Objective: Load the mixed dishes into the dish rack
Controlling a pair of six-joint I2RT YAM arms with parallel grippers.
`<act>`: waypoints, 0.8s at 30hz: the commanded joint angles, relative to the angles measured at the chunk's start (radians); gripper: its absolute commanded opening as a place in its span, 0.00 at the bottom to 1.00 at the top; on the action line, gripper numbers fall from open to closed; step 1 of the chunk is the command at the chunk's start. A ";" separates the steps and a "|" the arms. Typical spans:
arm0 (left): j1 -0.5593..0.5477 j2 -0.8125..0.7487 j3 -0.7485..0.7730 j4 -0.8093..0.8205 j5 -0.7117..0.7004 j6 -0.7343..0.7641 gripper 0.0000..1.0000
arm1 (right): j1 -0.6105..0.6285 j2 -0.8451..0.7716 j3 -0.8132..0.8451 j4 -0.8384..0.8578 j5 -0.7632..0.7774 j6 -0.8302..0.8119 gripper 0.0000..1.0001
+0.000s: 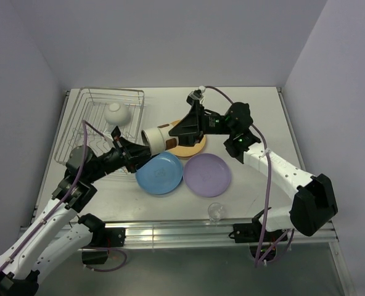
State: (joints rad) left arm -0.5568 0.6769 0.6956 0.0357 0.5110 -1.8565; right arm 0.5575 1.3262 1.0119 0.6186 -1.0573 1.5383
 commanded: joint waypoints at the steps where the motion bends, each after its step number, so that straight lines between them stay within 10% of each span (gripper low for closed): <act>1: 0.000 -0.008 -0.013 0.115 0.043 -0.027 0.01 | 0.012 0.030 0.062 0.125 0.019 0.062 0.30; 3: 0.001 -0.013 -0.018 0.102 0.031 -0.027 0.41 | 0.018 0.057 0.105 0.086 0.020 0.037 0.00; 5: 0.014 -0.034 -0.012 0.020 -0.003 -0.017 0.93 | 0.019 0.080 0.154 -0.052 0.028 -0.065 0.00; 6: 0.018 -0.043 -0.001 -0.034 -0.023 -0.003 0.99 | 0.018 0.109 0.228 -0.127 0.046 -0.120 0.00; 14: 0.021 -0.135 0.281 -1.074 -0.449 0.082 0.99 | 0.038 0.503 0.964 -0.961 0.391 -0.806 0.00; 24: 0.021 -0.194 0.182 -1.186 -0.396 0.144 0.91 | 0.119 0.844 1.291 -0.994 0.733 -1.056 0.00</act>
State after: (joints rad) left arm -0.5335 0.4885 0.9031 -1.0550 0.1036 -1.7451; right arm 0.6380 2.1456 2.2650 -0.3664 -0.4500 0.6048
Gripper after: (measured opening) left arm 0.915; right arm 0.740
